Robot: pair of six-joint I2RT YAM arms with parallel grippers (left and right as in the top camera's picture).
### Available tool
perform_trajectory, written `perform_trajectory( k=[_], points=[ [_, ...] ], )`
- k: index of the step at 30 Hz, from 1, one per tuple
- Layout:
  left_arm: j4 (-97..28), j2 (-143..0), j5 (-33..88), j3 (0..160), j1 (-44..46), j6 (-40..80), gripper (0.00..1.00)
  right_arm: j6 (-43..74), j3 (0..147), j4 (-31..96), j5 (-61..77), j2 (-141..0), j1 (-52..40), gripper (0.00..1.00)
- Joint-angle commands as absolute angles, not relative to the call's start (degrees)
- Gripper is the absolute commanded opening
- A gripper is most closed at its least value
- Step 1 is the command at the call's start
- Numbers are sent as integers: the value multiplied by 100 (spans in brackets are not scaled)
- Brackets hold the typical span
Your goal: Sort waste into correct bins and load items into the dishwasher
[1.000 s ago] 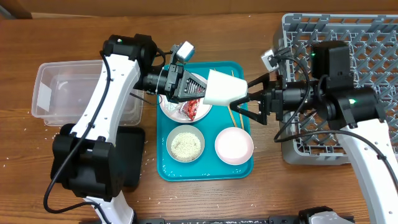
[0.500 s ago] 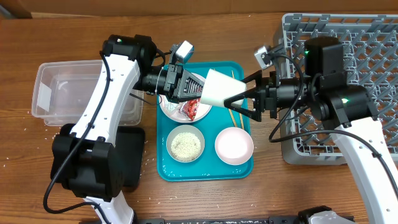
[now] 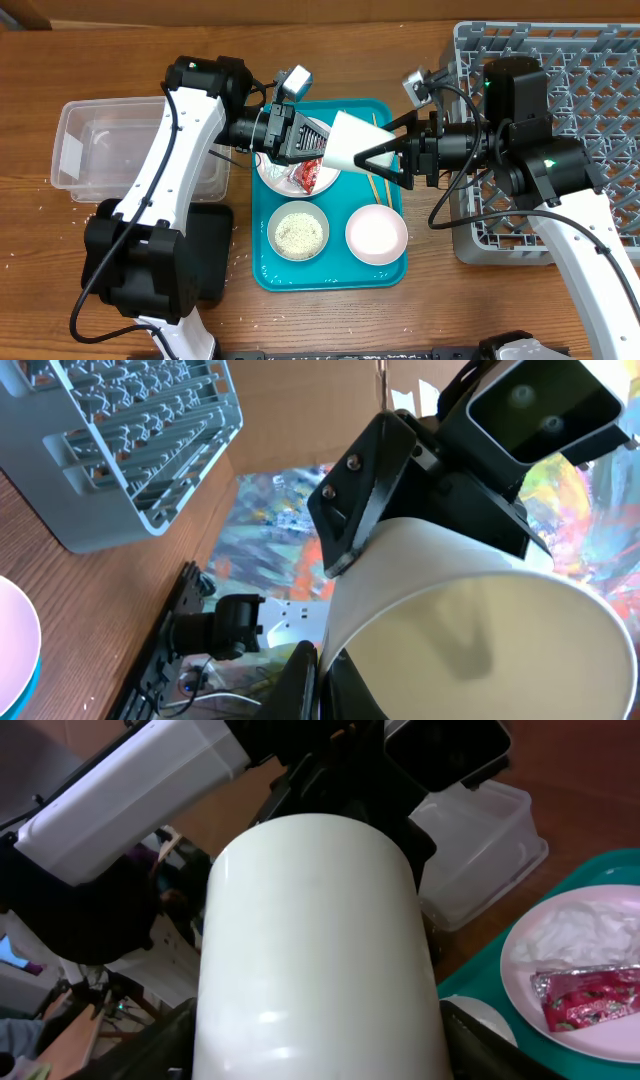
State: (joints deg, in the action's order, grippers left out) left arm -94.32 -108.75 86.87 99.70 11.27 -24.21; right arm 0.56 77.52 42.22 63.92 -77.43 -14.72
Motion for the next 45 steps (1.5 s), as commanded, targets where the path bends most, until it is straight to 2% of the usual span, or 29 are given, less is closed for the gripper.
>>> perform_trajectory(
  k=[1, 2, 3, 6, 8, 10, 14, 17, 18, 25, 30, 31, 33, 43, 45],
  points=[
    [-9426, -10787, 8652, 10044, 1170, -2574, 14, 158, 7769, 4165, 6667, -7701, -1531, 63],
    [-9426, -10787, 8650, 10044, 1170, -2574, 22, 161, 7767, 4167, 6665, -7701, -1503, 61],
    [-9428, -10787, 8639, 10044, 1168, -2574, 54, 187, 7769, 4169, 6667, -7693, -1426, 58],
    [-9428, -10787, 8543, 10044, 1142, -2571, 90, 443, 7769, 4281, 6569, -7638, -1055, 54],
    [-9428, -10787, 8324, 10044, 1122, -2569, 100, 652, 7769, 4591, 6265, -7555, -729, 53],
    [-9430, -10787, 8108, 10044, 1122, -2567, 100, 742, 7771, 4982, 5852, -7459, -449, 53],
    [-9428, -10787, 7741, 10044, 1122, -2565, 100, 1079, 7773, 5911, 4174, -7192, 209, 53],
    [-9426, -10787, 7605, 10044, 1122, -2569, 100, 1581, 7773, 6543, 2591, -6987, 720, 53],
    [-9426, -10787, 7572, 10044, 1122, -2569, 100, 1863, 7773, 6855, 1627, -6904, 976, 53],
    [-9426, -10787, 7450, 10044, 1129, -2543, 100, 2799, 7767, 7452, -1068, -7072, 1557, 54],
    [-9426, -10787, 7446, 10044, 1127, -2421, 100, 2853, 7767, 7516, -1334, -7570, 1697, 55],
    [-9426, -10787, 7446, 10044, 1127, -2416, 100, 2851, 7767, 7507, -1365, -7686, 1697, 59],
    [-9428, -10787, 7450, 10044, 1127, -2368, 100, 2851, 7767, 7428, -1378, -7966, 1697, 59],
    [-9430, -10787, 7437, 10044, 1127, -2224, 100, 2808, 7767, 7192, -1332, -8882, 1702, 60],
    [-9428, -10787, 7437, 10044, 1127, -2224, 100, 2810, 7767, 7216, -1332, -8882, 1712, 65]
  ],
)
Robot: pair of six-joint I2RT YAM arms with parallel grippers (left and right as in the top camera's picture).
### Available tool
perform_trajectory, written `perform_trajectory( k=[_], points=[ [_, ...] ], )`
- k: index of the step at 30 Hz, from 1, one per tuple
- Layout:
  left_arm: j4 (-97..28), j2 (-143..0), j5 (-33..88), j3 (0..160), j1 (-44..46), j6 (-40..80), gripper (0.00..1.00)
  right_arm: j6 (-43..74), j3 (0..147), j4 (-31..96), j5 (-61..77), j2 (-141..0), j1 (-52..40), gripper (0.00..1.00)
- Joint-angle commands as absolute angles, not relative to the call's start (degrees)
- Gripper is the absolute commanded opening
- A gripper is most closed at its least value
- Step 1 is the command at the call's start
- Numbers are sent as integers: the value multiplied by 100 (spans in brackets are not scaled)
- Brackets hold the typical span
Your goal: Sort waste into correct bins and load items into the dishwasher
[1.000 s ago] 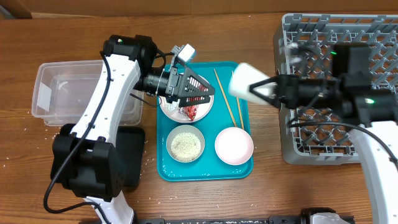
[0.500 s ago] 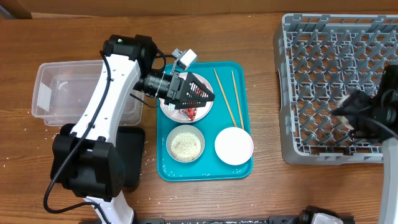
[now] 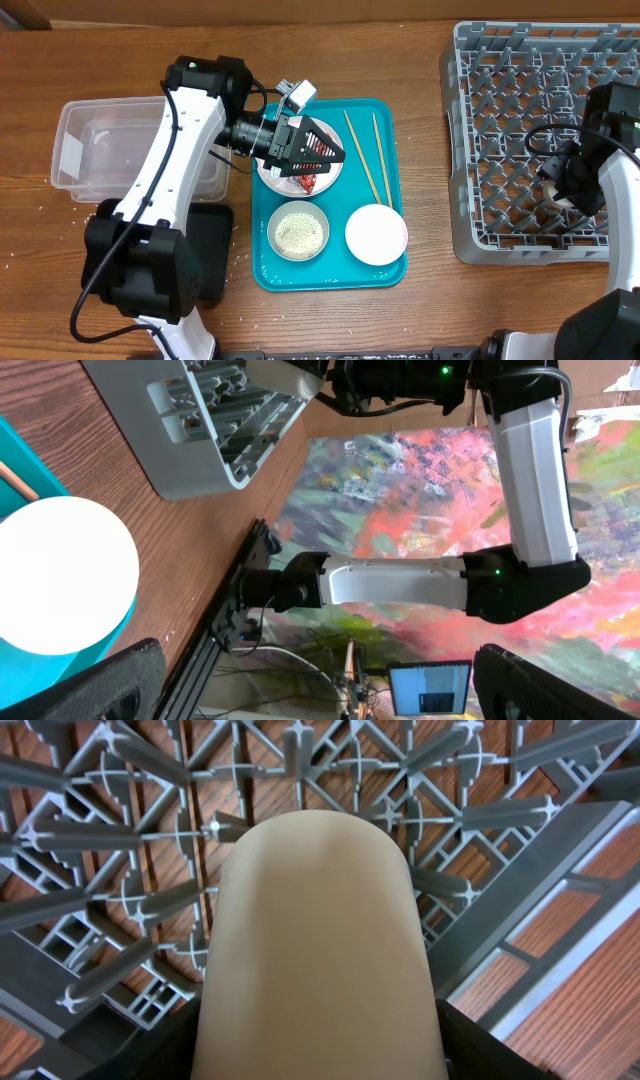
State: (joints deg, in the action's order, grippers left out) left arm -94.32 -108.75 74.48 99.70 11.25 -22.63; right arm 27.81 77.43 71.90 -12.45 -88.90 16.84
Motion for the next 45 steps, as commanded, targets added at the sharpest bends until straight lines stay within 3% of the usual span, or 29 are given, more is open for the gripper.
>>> perform_trajectory(
  k=[1, 5, 9, 13, 17, 21, 25, 31, 33, 37, 39, 43, 45],
  points=[
    [-9430, -10787, 7437, 10044, 1127, -2224, 100, 2810, 7767, 7212, -1328, -8882, 1747, 79],
    [-9430, -10787, 7437, 10044, 1127, -2224, 100, 2810, 7769, 7253, -1155, -8882, 1942, 96],
    [-9428, -10787, 7435, 10044, 1127, -2224, 100, 2655, 7837, 7338, -519, -8879, 2182, 97],
    [-9417, -10787, 7404, 10044, 1127, -2226, 100, 1811, 7981, 7470, 950, -8646, 2161, 93],
    [-9406, -10787, 7118, 10044, 1127, -2204, 86, 1203, 7981, 7470, 2082, -8123, 1918, 93],
    [-9400, -10787, 6683, 10044, 1164, -1992, 79, 932, 7981, 7474, 2641, -7494, 1505, 93],
    [-9054, -10787, 5446, 10044, 1470, -1105, 75, 934, 7981, 7535, 2663, -7085, 882, 93],
    [-8361, -10737, 1909, 10044, 2078, 2073, 68, 932, 7979, 7642, 2665, -7059, -38, 91],
    [-8169, -10610, 891, 10044, 2143, 2797, 72, 934, 7977, 7634, 2663, -7063, -429, 91],
    [-7566, -10597, 10, 10003, 2143, 2847, 85, 1044, 7977, 7520, 2617, -7070, -819, 91],
    [-7220, -10663, -82, 9909, 2143, 2687, 85, 1162, 7977, 7485, 2515, -7076, -864, 91],
    [-6534, -10997, 333, 9791, 2182, 1907, 79, 1219, 7977, 7465, 2405, -7096, -862, 92],
    [-6276, -11249, 408, 9786, 2220, 1697, 66, 1214, 7977, 7461, 2403, -7113, -862, 92]
  ],
)
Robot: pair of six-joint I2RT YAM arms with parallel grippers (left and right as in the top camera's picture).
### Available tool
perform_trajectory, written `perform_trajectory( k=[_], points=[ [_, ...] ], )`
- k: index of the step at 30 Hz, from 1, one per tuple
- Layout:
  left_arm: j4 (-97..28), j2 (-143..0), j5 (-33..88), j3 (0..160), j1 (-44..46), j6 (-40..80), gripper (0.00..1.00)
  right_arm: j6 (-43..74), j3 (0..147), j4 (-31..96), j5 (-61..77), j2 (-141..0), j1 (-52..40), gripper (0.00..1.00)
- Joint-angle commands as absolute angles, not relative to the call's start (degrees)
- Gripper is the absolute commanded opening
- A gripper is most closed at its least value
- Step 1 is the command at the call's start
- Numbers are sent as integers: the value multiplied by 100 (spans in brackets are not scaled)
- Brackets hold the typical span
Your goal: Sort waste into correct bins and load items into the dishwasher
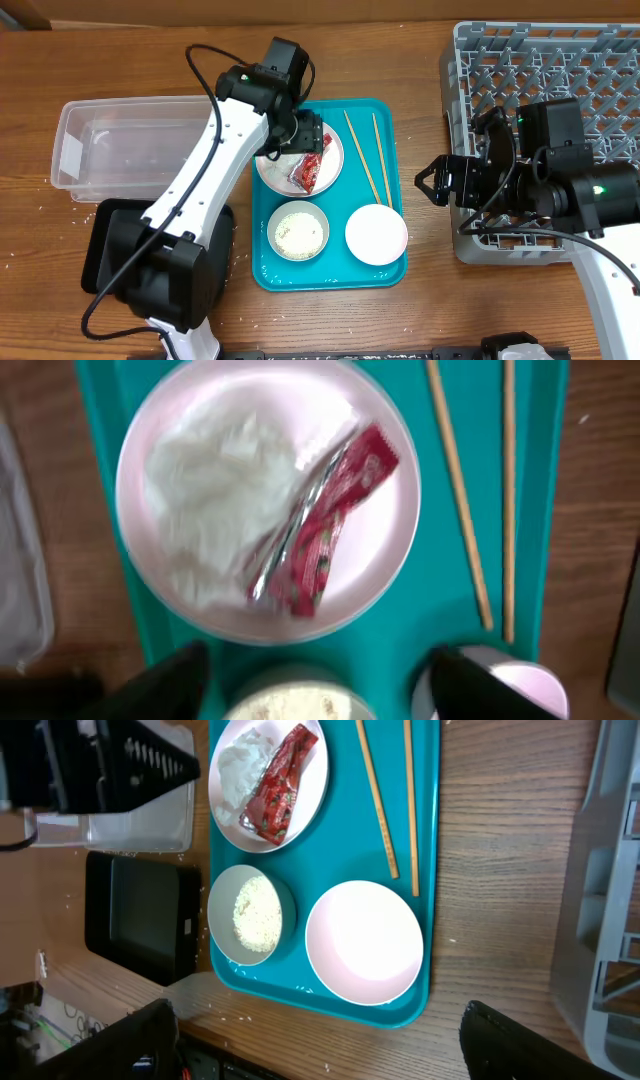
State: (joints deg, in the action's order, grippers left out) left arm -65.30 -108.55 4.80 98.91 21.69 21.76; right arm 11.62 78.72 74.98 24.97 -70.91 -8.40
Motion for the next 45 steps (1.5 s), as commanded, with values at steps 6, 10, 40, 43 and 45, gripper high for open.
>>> perform_trajectory(
  k=[6, 10, 40, 43, 45],
  points=[
    [-5636, -12232, 760, 9786, 2228, 1151, 66, 1216, 7950, 7369, 2403, -7231, -862, 93],
    [-5551, -12558, 764, 9786, 2250, 1090, 63, 1216, 7891, 7277, 2405, -7295, -862, 93],
    [-6987, -10669, -843, 10044, 93, 3566, 4, 1219, 7876, 7247, 2405, -7391, -862, 92],
    [-6901, -10879, -915, 9957, -134, 3603, 6, 1216, 7876, 7201, 2405, -7391, -862, 92],
    [-6895, -11048, -967, 9957, -211, 3601, 17, 1216, 7876, 7212, 2405, -7391, -862, 92]
  ],
)
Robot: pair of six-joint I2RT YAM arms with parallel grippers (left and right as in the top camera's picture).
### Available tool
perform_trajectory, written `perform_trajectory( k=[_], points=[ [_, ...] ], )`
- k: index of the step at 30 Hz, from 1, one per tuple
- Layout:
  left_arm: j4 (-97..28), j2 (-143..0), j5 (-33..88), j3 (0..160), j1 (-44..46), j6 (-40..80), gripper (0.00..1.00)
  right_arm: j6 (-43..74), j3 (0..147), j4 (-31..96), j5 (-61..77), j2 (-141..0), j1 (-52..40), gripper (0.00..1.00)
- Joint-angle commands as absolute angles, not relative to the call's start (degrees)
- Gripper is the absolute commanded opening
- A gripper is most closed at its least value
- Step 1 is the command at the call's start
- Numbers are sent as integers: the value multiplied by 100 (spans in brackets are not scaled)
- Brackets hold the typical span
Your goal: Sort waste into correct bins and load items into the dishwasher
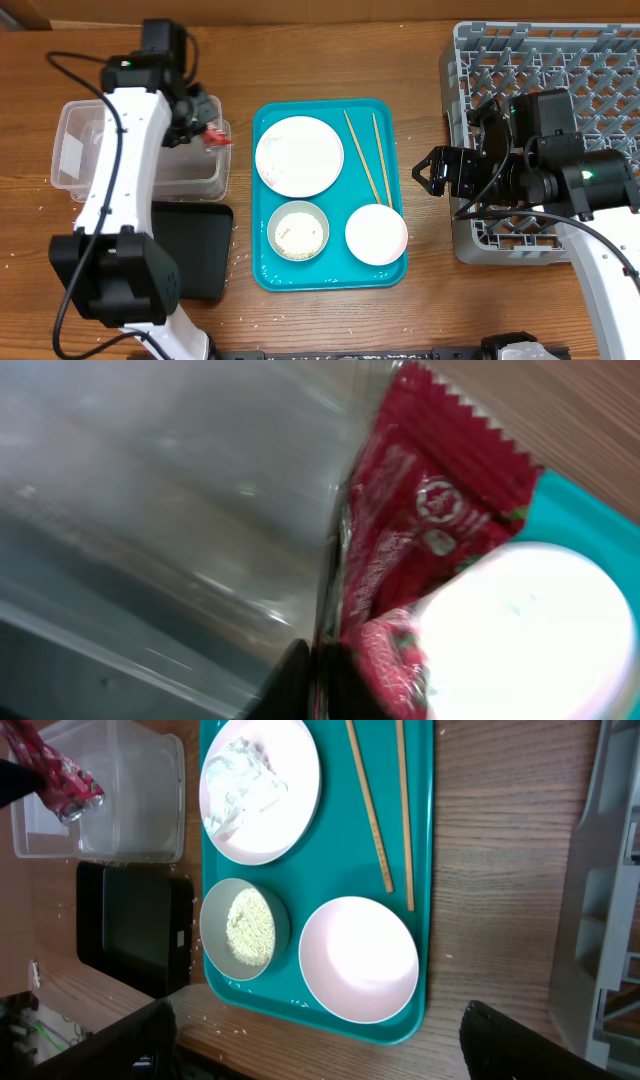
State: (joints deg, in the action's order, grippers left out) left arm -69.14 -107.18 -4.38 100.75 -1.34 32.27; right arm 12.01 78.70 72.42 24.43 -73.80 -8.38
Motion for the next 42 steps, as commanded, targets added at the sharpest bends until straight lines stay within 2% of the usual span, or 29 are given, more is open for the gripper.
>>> perform_trajectory(
  k=[1, 5, 8, 9, 14, 17, 20, 26, 28, 30, 32, 33, 38, 42],
  points=[
    [-6871, -11096, -978, 9957, -248, 3616, 19, 1216, 7876, 7229, 2405, -7391, -862, 92],
    [-6744, -11041, -353, 9968, -320, 3913, 41, 1216, 7876, 7258, 2405, -7391, -862, 92],
    [-6499, -10991, 327, 9977, -169, 3446, 55, 1216, 7876, 7223, 2405, -7391, -862, 92],
    [-6386, -11006, 609, 9974, 58, 2936, 63, 1216, 7876, 7207, 2405, -7391, -862, 92],
    [-6064, -11220, 510, 9972, 836, 1686, 77, 1214, 7876, 7210, 2403, -7391, -862, 93],
    [-5881, -11542, 113, 9972, 1299, 1444, 89, 1216, 7876, 7210, 2405, -7391, -862, 93],
    [-5706, -12068, -62, 9972, 1590, 1415, 91, 1219, 7876, 7210, 2405, -7391, -862, 93],
    [-5603, -12875, -21, 9974, 1573, 1765, 87, 1219, 7876, 7212, 2408, -7397, -862, 93],
    [-5621, -13002, 325, 9974, 1525, 1737, 62, 1219, 7876, 7212, 2408, -7397, -862, 93],
    [-5688, -12958, 707, 10001, 1509, 1623, 29, 1219, 7876, 7212, 2405, -7397, -862, 93],
    [-5808, -12862, 878, 10082, 1503, 1627, 8, 1219, 7876, 7214, 2408, -7397, -862, 93],
    [-5929, -12752, 932, 10169, 1496, 1629, 4, 1219, 7876, 7216, 2405, -7397, -862, 93],
    [-6510, -12027, 733, 10499, 1350, 1800, 4, 1216, 7876, 7262, 2405, -7397, -862, 93],
    [-6952, -11041, -38, 10593, 744, 2204, 4, 1216, 7876, 7275, 2408, -7395, -862, 93]
  ],
)
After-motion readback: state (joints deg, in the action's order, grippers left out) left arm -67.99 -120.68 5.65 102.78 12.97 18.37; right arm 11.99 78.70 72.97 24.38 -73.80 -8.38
